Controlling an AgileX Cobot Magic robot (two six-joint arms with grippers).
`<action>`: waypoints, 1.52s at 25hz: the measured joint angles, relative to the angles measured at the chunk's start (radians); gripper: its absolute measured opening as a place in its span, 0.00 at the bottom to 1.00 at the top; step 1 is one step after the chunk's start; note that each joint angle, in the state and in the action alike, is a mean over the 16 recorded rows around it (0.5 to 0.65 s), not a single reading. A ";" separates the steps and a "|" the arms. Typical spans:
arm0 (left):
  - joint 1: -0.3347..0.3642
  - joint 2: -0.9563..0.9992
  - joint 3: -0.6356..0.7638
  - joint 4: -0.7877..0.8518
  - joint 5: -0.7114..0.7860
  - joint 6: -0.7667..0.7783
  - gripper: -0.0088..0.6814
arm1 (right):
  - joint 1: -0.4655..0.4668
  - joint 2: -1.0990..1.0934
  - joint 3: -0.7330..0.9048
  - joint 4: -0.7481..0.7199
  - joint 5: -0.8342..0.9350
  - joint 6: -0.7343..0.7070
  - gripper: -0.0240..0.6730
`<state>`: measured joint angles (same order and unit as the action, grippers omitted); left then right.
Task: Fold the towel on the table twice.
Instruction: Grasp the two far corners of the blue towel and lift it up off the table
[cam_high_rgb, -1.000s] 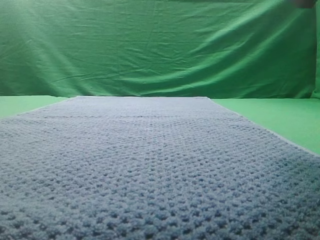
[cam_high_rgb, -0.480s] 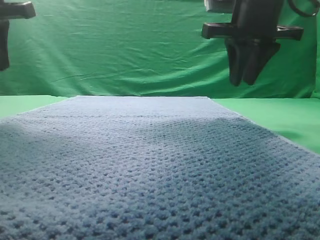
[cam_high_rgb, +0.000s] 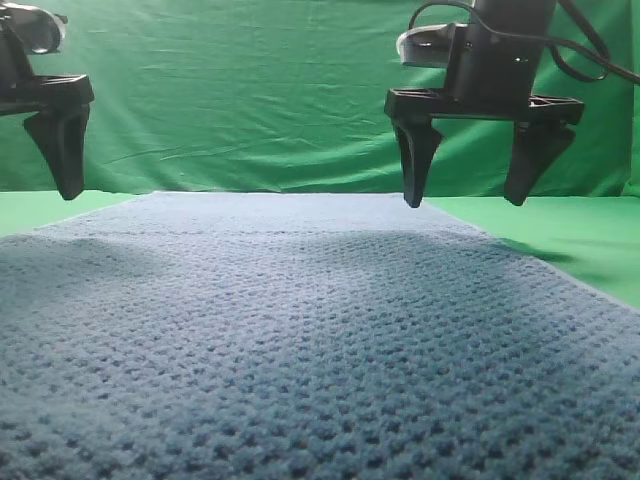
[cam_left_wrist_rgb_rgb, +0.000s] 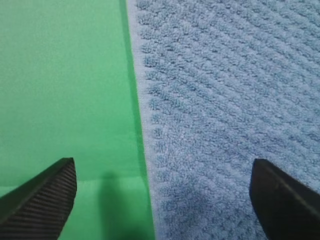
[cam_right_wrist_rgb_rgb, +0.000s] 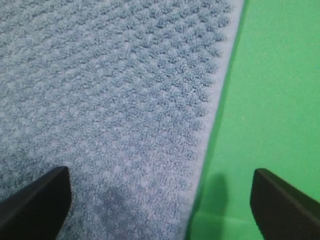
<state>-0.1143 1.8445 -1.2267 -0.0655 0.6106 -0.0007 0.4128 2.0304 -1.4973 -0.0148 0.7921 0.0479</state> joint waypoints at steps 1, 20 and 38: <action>0.000 0.008 0.000 -0.002 -0.005 0.000 0.91 | 0.000 0.006 0.000 0.001 -0.003 0.002 0.96; -0.002 0.110 -0.031 -0.015 -0.045 0.002 0.82 | 0.000 0.071 -0.013 0.008 -0.032 0.020 0.79; 0.000 0.171 -0.178 -0.114 0.157 0.040 0.02 | 0.001 0.051 -0.029 -0.016 -0.009 0.053 0.04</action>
<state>-0.1146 2.0157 -1.4046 -0.1796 0.7681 0.0390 0.4137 2.0810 -1.5264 -0.0308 0.7828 0.1011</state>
